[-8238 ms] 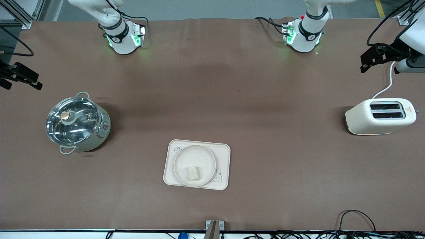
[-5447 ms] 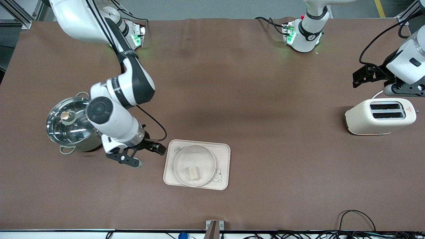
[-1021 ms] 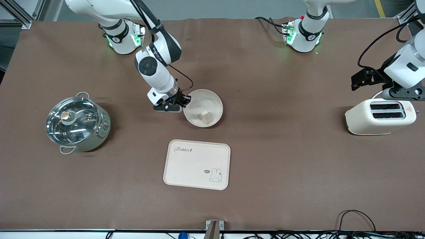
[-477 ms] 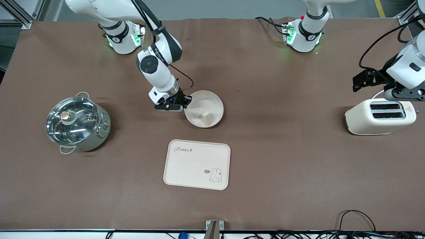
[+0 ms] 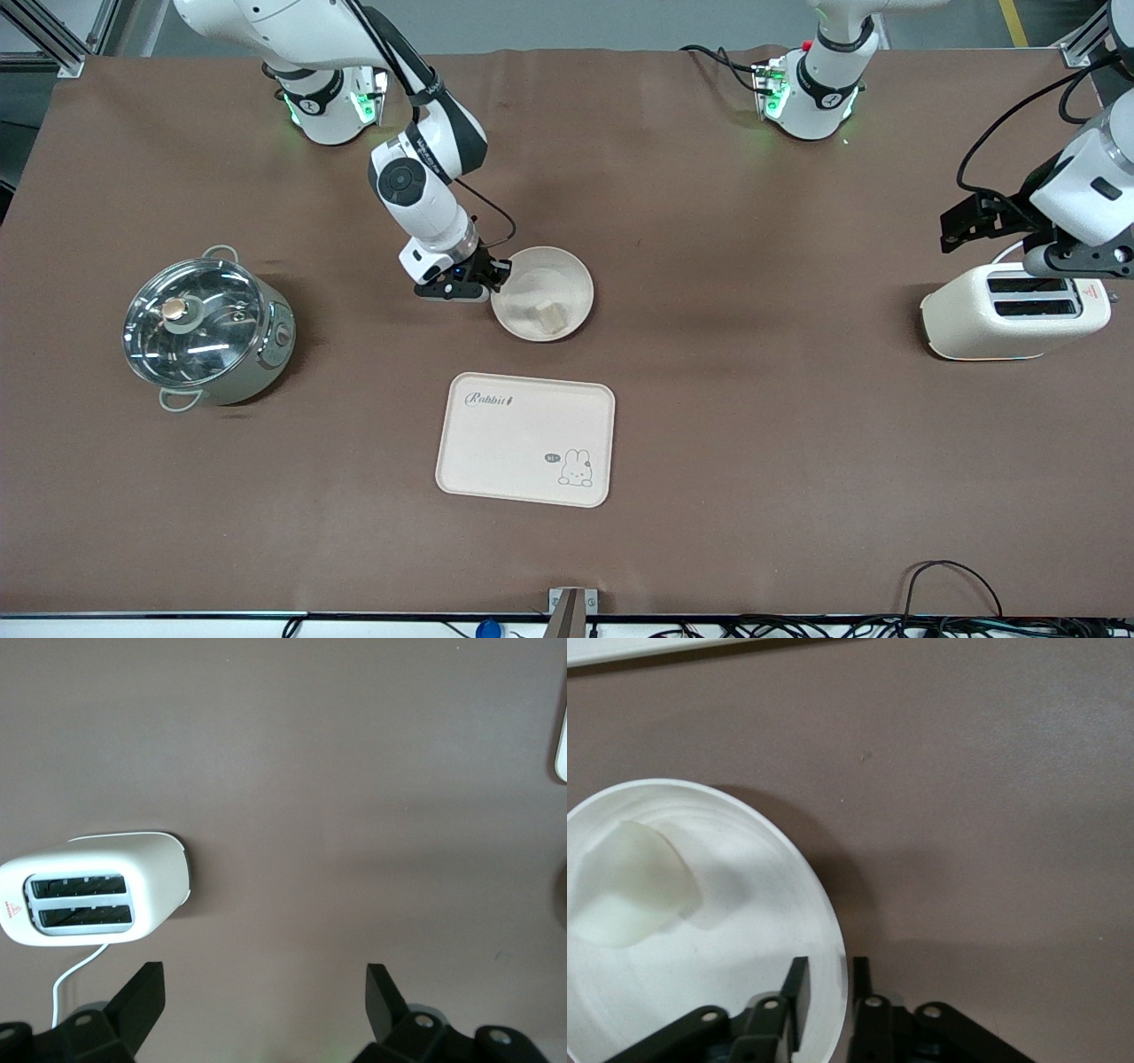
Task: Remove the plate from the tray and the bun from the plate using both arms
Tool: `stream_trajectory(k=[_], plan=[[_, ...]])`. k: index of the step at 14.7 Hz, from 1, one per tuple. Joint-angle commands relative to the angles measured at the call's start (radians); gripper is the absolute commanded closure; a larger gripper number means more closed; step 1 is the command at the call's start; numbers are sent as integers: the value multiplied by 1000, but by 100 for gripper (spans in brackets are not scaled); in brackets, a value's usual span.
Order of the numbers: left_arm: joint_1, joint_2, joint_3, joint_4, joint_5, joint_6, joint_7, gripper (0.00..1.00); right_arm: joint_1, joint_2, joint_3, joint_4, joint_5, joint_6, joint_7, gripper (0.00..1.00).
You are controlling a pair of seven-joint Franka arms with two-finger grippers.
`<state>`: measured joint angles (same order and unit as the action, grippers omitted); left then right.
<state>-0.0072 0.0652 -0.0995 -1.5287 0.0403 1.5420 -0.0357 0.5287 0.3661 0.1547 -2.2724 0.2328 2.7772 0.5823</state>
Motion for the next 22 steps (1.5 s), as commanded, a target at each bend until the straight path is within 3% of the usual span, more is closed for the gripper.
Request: stream_trajectory(k=[1, 4, 8, 10, 13, 17, 22], plan=[[-13, 25, 0, 18, -5, 9, -4, 0, -13, -16, 2, -12, 19, 5, -16, 35], [-19, 39, -3, 16, -5, 36, -6, 0, -35, -64, -1, -3, 19, -68, -13, 0], [-77, 111, -3, 15, -7, 125, -70, 0, -127, -169, -9, 126, 14, -446, -15, 0], [-129, 154, -3, 15, -7, 174, -172, 0, -188, -185, -9, 267, -3, -688, -16, 0], [-215, 215, -5, 16, -8, 252, -324, 0, -268, -190, -9, 439, -55, -936, -16, 0], [-338, 297, -3, 16, -7, 326, -567, 0, -337, -272, -9, 524, -104, -1033, -90, 0], [-523, 407, 0, 16, 6, 397, -841, 0, -576, -315, -9, 614, -130, -1041, -413, 0]])
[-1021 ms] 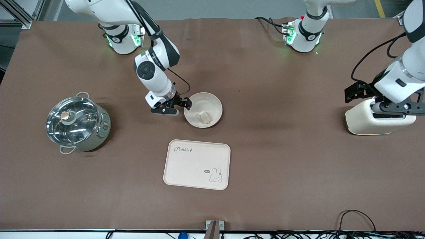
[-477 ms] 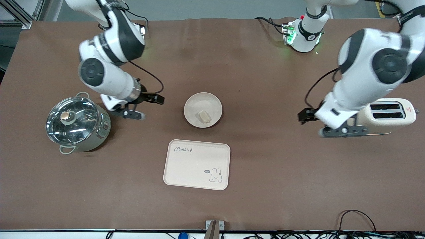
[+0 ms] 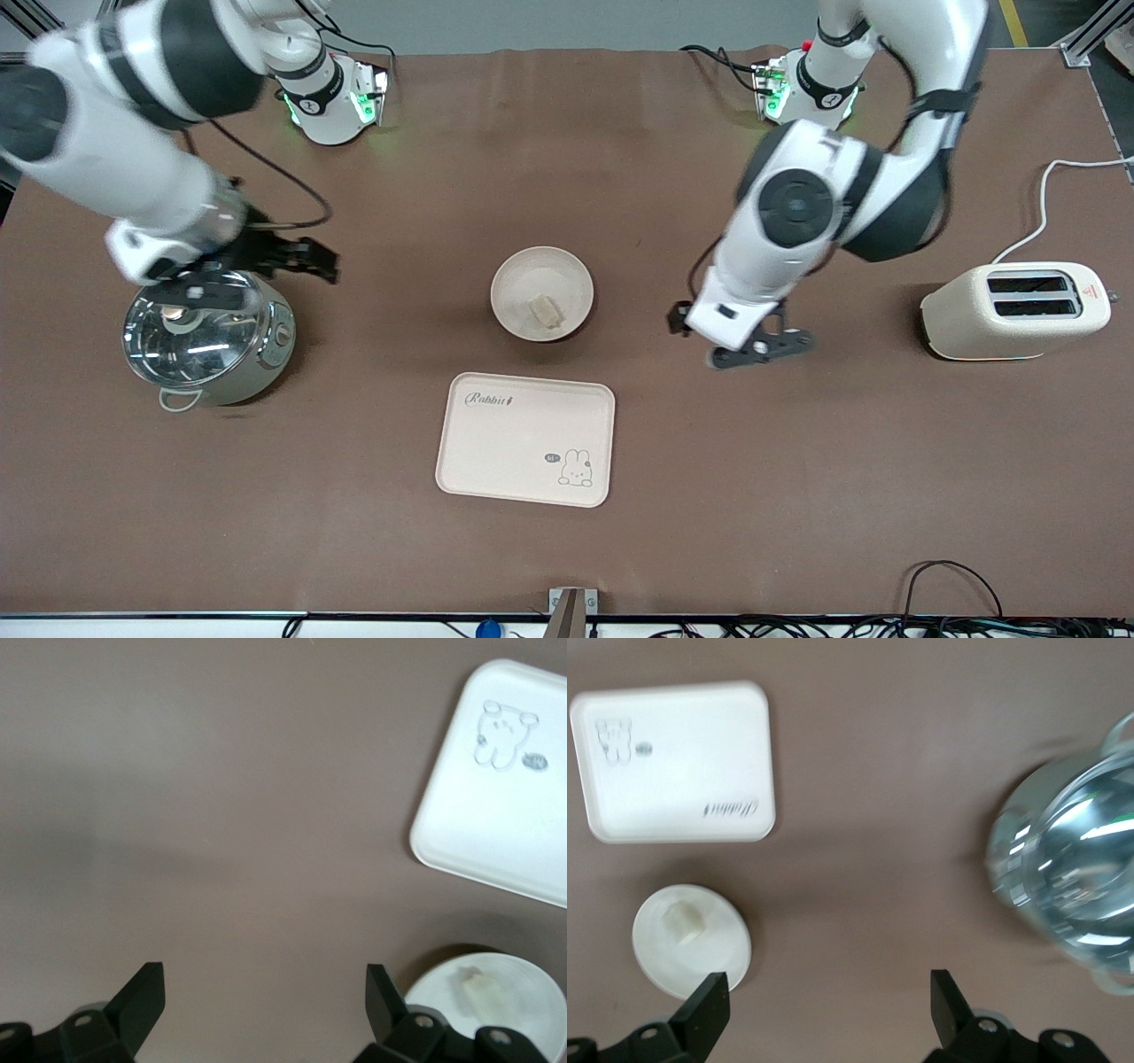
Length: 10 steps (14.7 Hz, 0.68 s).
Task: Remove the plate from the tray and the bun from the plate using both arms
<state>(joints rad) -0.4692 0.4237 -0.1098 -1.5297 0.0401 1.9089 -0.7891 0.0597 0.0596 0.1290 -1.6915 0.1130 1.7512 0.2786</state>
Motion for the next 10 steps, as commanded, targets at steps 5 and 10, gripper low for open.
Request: stream_trajectory(k=[5, 10], plan=[[-213, 185, 18, 19, 6, 183, -413, 0, -165, -7, 17, 91, -171, -13, -230, 0], [-299, 300, 16, 57, 66, 306, -583, 0, -224, -10, 11, 167, -176, -48, -357, 0]])
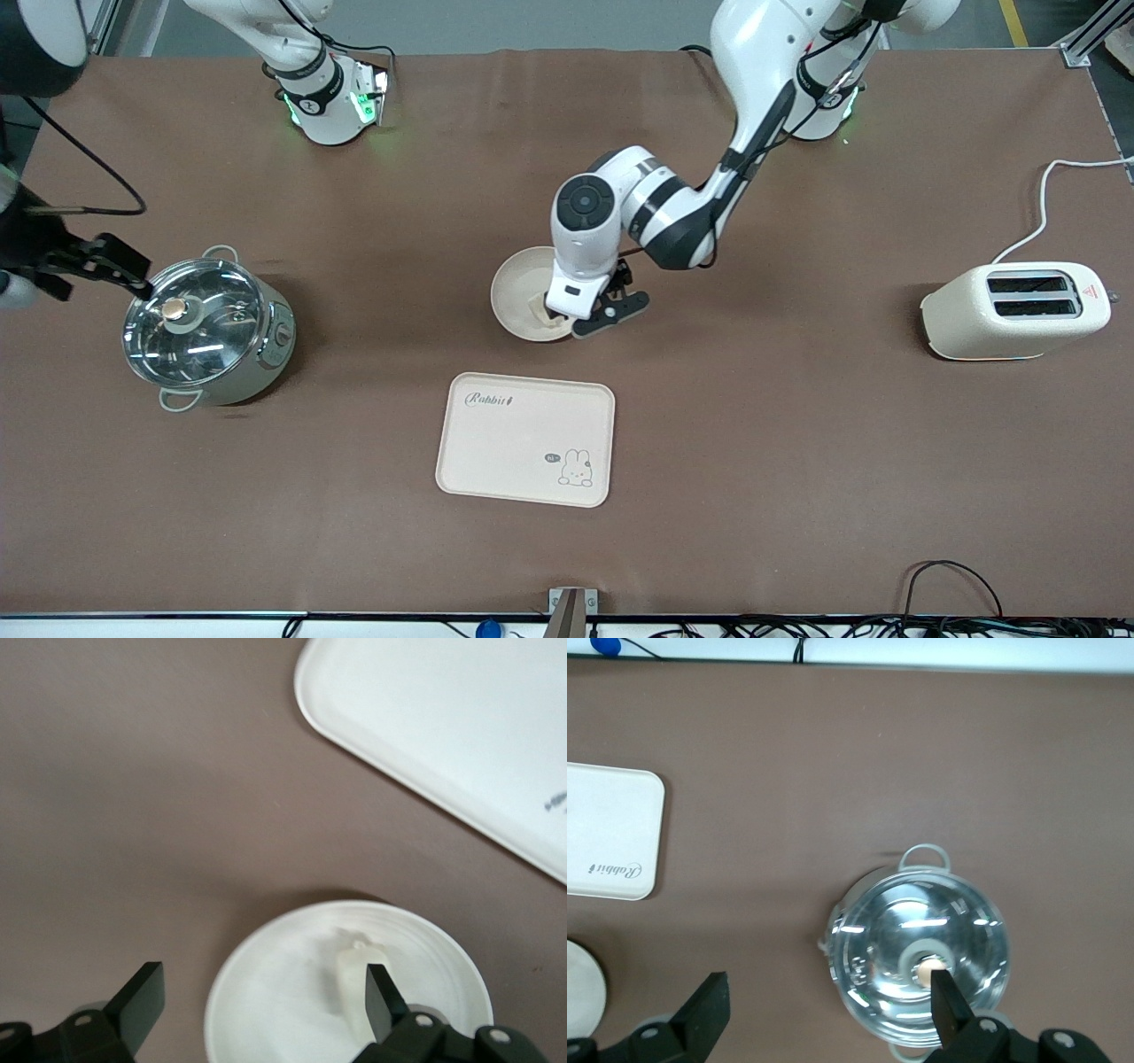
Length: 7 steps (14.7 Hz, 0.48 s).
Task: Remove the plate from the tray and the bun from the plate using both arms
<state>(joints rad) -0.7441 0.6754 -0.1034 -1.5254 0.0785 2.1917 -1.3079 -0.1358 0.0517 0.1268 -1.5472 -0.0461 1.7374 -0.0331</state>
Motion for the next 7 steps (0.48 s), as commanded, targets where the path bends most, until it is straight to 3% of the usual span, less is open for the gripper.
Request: stream_trajectory(k=[1, 4, 7], plan=[[-44, 87, 13, 89, 29, 32, -120, 1, -12, -9, -10, 22, -17, -71, -45, 0], [-64, 130, 16, 140, 27, 49, -206, 6, 126, -39, -178, 21, -11, -104, -45, 0], [-74, 160, 14, 139, 29, 104, -254, 12, 139, -41, -200, 21, -8, -111, -51, 0]])
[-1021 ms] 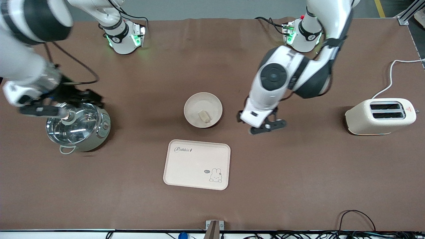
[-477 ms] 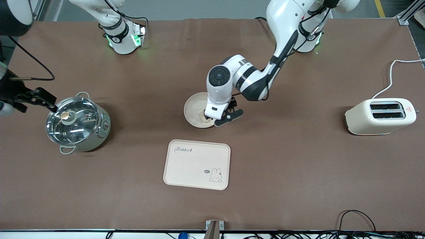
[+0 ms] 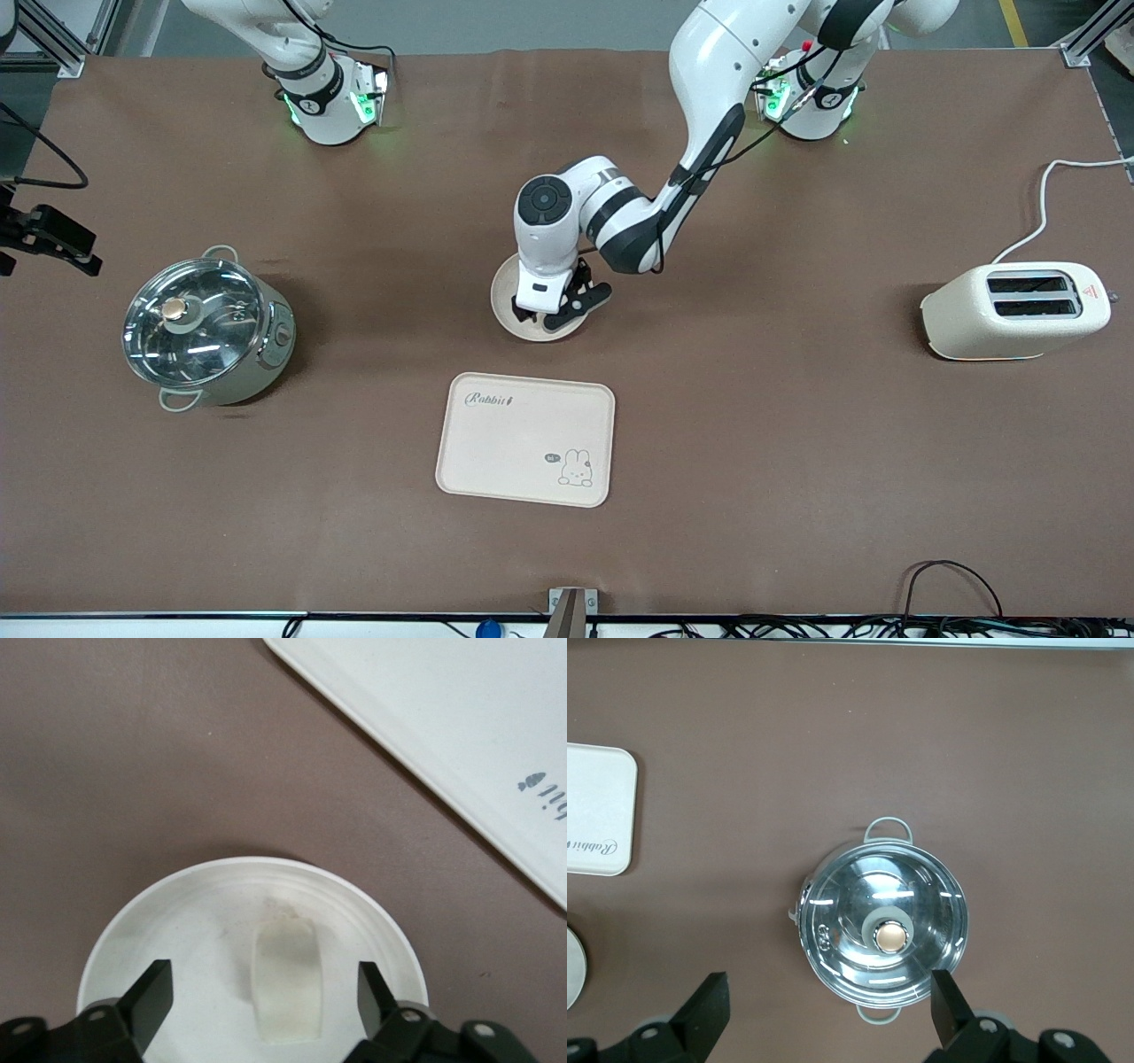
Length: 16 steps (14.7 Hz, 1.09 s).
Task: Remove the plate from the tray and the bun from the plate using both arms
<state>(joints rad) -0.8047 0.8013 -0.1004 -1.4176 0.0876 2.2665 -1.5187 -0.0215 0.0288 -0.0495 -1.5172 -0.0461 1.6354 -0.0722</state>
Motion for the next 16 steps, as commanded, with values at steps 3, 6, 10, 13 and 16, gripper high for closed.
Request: stream_trajectory(k=[3, 6, 10, 13, 16], plan=[[-30, 61, 11, 32, 18, 64, -66, 18, 23, -21, -30, -11, -5, -11, -20, 0], [-48, 61, 11, 28, 20, 62, -71, 26, 18, -20, -30, -15, -1, -9, -20, 0], [-50, 71, 11, 28, 18, 50, -71, 57, 23, -20, -26, -18, 0, -8, -18, 0], [-48, 69, 13, 28, 18, 48, -71, 68, 22, -18, -24, -18, 0, -6, -17, 0], [-42, 33, 16, 35, 20, -31, -68, 75, 18, -18, -26, -18, 6, -6, -15, 0]])
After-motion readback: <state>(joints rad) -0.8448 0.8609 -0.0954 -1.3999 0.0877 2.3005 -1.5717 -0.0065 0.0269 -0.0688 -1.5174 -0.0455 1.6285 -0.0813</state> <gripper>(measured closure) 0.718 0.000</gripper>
